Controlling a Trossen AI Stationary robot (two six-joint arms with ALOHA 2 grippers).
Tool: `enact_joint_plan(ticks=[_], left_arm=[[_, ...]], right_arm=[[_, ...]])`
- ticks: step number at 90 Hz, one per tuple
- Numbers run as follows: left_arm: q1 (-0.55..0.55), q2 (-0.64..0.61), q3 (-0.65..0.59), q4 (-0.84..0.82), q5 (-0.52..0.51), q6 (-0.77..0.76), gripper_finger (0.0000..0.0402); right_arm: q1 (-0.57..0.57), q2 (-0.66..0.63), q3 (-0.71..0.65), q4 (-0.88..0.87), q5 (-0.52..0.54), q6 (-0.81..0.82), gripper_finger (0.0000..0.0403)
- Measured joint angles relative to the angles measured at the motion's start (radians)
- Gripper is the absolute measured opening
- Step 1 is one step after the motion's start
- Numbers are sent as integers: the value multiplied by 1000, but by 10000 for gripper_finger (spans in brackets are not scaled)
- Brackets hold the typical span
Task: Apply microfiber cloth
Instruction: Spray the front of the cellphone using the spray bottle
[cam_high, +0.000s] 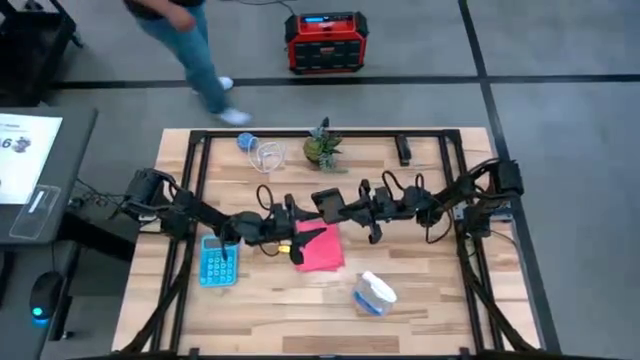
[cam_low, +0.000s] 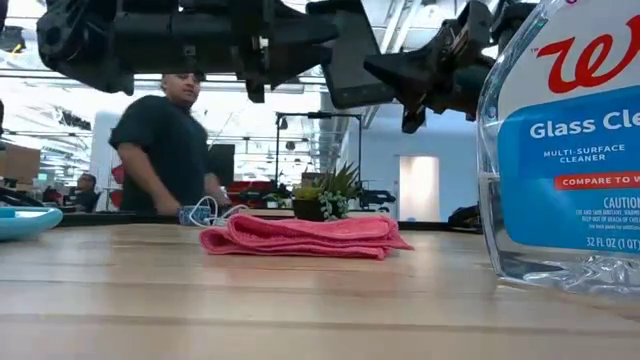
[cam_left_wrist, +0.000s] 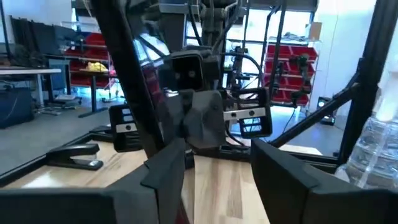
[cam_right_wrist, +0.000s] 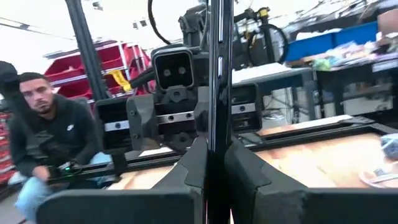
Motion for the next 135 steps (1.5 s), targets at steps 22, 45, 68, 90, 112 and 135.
enact_joint_plan(ticks=[22,45,68,90,112,135], left_arm=[[-29,0,5,-133,-38,-38,159],[-15,0,26,-147,-103,-104,159],[-1,0,110,-234,-95,-61,154],[-17,0,124,-278,-104,-49,48],[-37,0,125,-325,-135,-77,9],[-81,0,124,-464,-208,-143,5]], right_arm=[[0,-6,-9,4,-3,-2,17],[18,-8,-3,7,-8,-1,17],[51,-7,29,-55,-2,-30,17],[53,-7,30,-69,14,-39,20],[35,-23,30,-142,7,-55,51],[4,-337,13,-650,-3,-129,149]])
